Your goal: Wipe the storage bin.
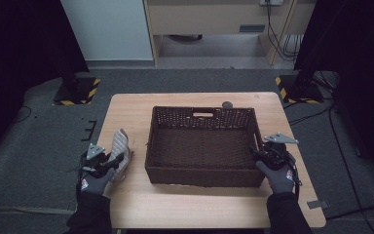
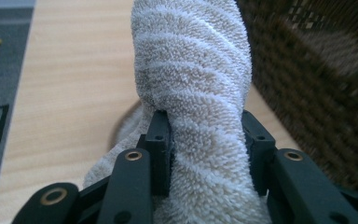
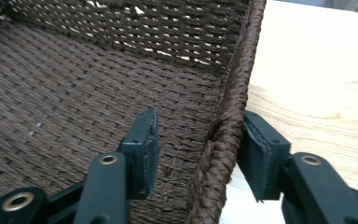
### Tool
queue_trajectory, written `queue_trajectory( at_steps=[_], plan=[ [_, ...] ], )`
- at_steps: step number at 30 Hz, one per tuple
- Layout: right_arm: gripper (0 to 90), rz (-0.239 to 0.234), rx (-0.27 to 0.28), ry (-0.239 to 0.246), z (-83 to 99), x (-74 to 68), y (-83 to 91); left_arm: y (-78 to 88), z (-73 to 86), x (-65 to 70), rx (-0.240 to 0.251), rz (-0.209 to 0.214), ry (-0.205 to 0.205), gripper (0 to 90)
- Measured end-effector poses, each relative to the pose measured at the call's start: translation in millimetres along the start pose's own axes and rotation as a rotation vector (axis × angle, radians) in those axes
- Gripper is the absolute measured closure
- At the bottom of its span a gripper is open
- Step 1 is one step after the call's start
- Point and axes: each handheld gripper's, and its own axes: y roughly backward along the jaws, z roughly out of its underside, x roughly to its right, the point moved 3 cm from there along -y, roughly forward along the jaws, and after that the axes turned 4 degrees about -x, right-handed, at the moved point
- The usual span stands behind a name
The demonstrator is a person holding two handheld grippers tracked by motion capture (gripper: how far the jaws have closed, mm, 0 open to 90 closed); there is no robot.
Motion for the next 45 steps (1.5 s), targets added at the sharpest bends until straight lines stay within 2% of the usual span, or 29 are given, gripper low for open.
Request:
queue_trajectory(
  at_steps=[2, 6, 12, 15, 18, 23, 29, 34, 39, 42, 45],
  plan=[
    [54.2, 0.011, 0.0, 0.002, 0.3, -0.3, -0.2, 4.1, -6.4, 2.8, 0.035, 0.016, 0.0, 61.5],
    [58.6, 0.033, -0.007, 0.009, 0.3, -1.4, 0.1, 6.3, -16.6, 6.1, 0.074, 0.037, 0.01, 61.5],
    [64.0, 0.064, -0.01, 0.001, 0.1, -2.7, 1.4, 2.9, -29.1, 10.4, 0.087, 0.046, -0.004, 61.4],
    [64.8, 0.058, -0.008, -0.002, 1.1, -3.1, 3.2, -0.5, -34.1, 11.9, 0.087, 0.05, -0.004, 61.3],
    [64.9, 0.053, -0.01, -0.006, 3.1, -5.1, 6.2, -5.1, -39.4, 15.0, 0.09, 0.055, -0.006, 61.4],
    [62.1, 0.057, -0.018, 0.019, 7.5, -11.9, 11.7, -12.5, -49.7, 22.4, 0.106, 0.077, -0.024, 61.3],
    [53.3, 0.022, -0.015, 0.02, 3.3, -10.9, 12.6, -18.6, -71.7, 23.9, 0.138, 0.081, -0.038, 61.4],
    [51.6, 0.013, 0.022, 0.01, -2.9, -7.3, 18.6, -35.1, -87.3, 23.8, 0.138, 0.082, -0.053, 61.4],
    [60.3, 0.004, 0.039, -0.006, -5.7, 3.6, 28.4, -53.8, -92.7, 28.5, 0.123, 0.107, -0.069, 61.4],
    [63.9, -0.01, 0.027, -0.006, -2.9, 8.5, 29.2, -60.5, -97.5, 29.7, 0.125, 0.114, -0.066, 61.5],
    [66.9, -0.04, 0.027, 0.0, -1.8, 9.2, 28.5, -65.5, -102.5, 29.2, 0.121, 0.118, -0.072, 61.5]
  ],
)
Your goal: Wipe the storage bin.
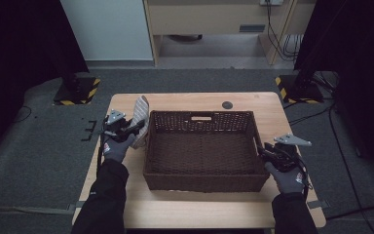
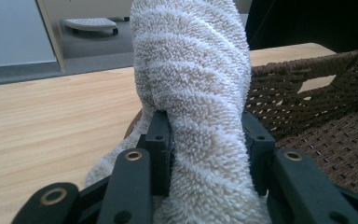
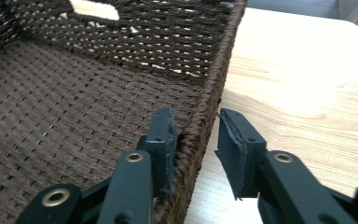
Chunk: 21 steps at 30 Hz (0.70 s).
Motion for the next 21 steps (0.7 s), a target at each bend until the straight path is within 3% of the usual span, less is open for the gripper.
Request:
queue_trajectory(
  at_steps=[5, 12, 17, 21],
  plan=[
    [65.6, -0.007, -0.04, 0.042, 4.3, -4.6, -6.8, -11.7, -0.8, -4.1, -0.016, 0.007, -0.004, 61.5],
    [66.4, -0.023, -0.034, 0.042, 6.4, -4.2, -8.4, -36.0, 16.5, -9.6, -0.097, 0.014, -0.015, 61.8],
    [66.4, -0.027, -0.033, 0.036, 7.3, -4.0, -8.7, -53.3, 42.9, -11.1, -0.232, -0.008, -0.056, 62.7],
    [66.2, -0.028, -0.034, 0.035, 7.8, -4.0, -8.4, -59.0, 58.0, -12.3, -0.221, 0.014, -0.004, 63.1]
  ],
)
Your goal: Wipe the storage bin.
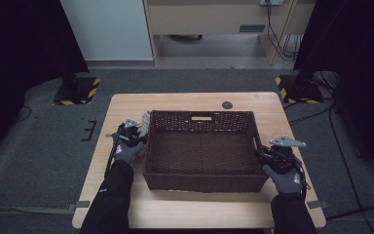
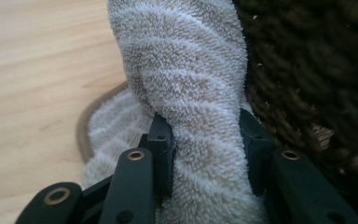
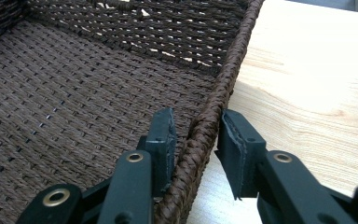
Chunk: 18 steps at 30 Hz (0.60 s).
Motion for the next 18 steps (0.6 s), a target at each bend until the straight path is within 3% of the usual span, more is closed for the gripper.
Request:
queue_trajectory(
  at_steps=[3, 4, 6, 8, 10, 13, 18],
  plan=[
    [65.9, 0.001, 0.0, 0.002, 0.2, 0.4, -0.2, 10.2, -4.8, -2.7, 0.029, 0.007, 0.023, 63.8],
    [65.7, 0.004, -0.001, 0.002, 0.3, 0.3, -0.2, 17.6, -9.2, -3.6, 0.068, 0.025, 0.044, 63.9],
    [65.5, 0.005, 0.0, 0.002, 0.2, 0.2, -0.1, 30.6, -17.3, -2.9, 0.126, 0.054, 0.05, 64.1],
    [65.2, 0.005, 0.0, 0.001, 0.2, 0.3, -0.1, 46.5, -29.2, 1.6, 0.188, 0.079, 0.03, 64.3],
    [64.9, 0.007, 0.004, 0.005, 0.3, 0.8, -0.2, 54.6, -35.6, 4.1, 0.209, 0.082, 0.014, 64.5],
    [64.8, 0.009, 0.002, 0.008, 0.4, 0.6, -0.1, 55.7, -37.6, 4.3, 0.21, 0.086, 0.014, 64.4],
    [64.9, 0.001, 0.004, 0.005, 0.4, 0.3, -0.4, 33.4, -25.9, 2.7, 0.132, 0.062, 0.007, 64.4]
  ],
)
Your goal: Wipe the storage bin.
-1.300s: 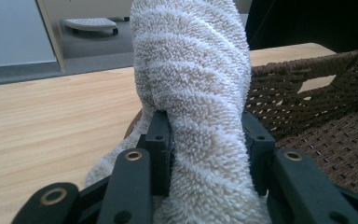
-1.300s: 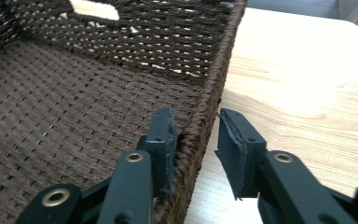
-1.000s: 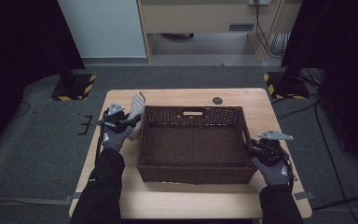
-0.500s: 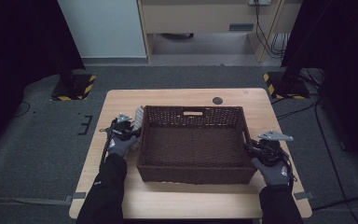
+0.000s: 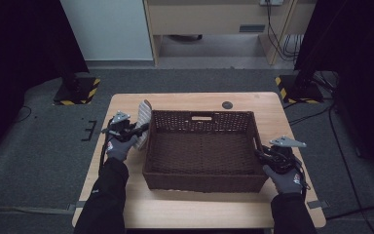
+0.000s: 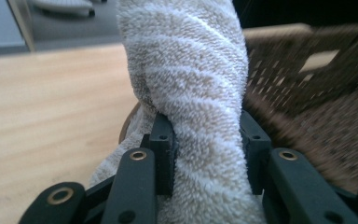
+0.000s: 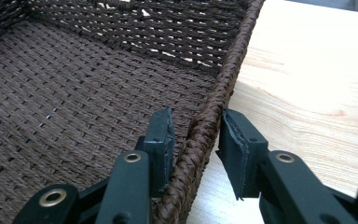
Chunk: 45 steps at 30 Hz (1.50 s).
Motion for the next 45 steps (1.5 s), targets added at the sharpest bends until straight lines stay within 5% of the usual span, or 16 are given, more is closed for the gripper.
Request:
queue_trajectory(
  at_steps=[6, 11, 15, 19, 24, 35, 40, 45],
  plan=[
    [65.3, -0.003, -0.004, 0.0, 0.9, -0.5, -1.1, -25.0, 27.4, -1.1, -0.167, -0.045, -0.07, 64.6],
    [65.1, -0.008, 0.0, -0.004, 1.7, 0.3, -1.2, -16.6, 26.9, -3.3, -0.148, -0.032, -0.045, 64.6],
    [65.3, -0.006, 0.0, -0.006, 2.2, -0.4, -0.8, 9.1, 14.7, -4.9, -0.041, 0.021, 0.01, 64.6],
    [65.3, -0.008, 0.002, -0.012, 2.5, -0.6, -0.7, 36.7, 3.0, 5.7, 0.051, 0.089, -0.016, 64.5],
    [65.3, -0.009, 0.005, -0.007, 3.1, -0.6, -0.5, 40.5, 10.2, 14.1, 0.055, 0.092, -0.056, 64.4],
    [65.0, -0.008, 0.01, -0.004, 3.4, -1.2, -0.1, 3.5, 48.6, 8.2, -0.177, 0.04, -0.118, 64.5],
    [64.8, -0.008, 0.01, -0.003, 4.1, -1.3, 0.0, 16.6, 39.8, 4.8, -0.102, 0.058, -0.05, 64.4],
    [64.8, -0.006, 0.008, 0.007, 3.9, -2.3, 0.4, 46.6, 20.9, 8.2, 0.015, 0.102, -0.044, 64.4]
  ],
)
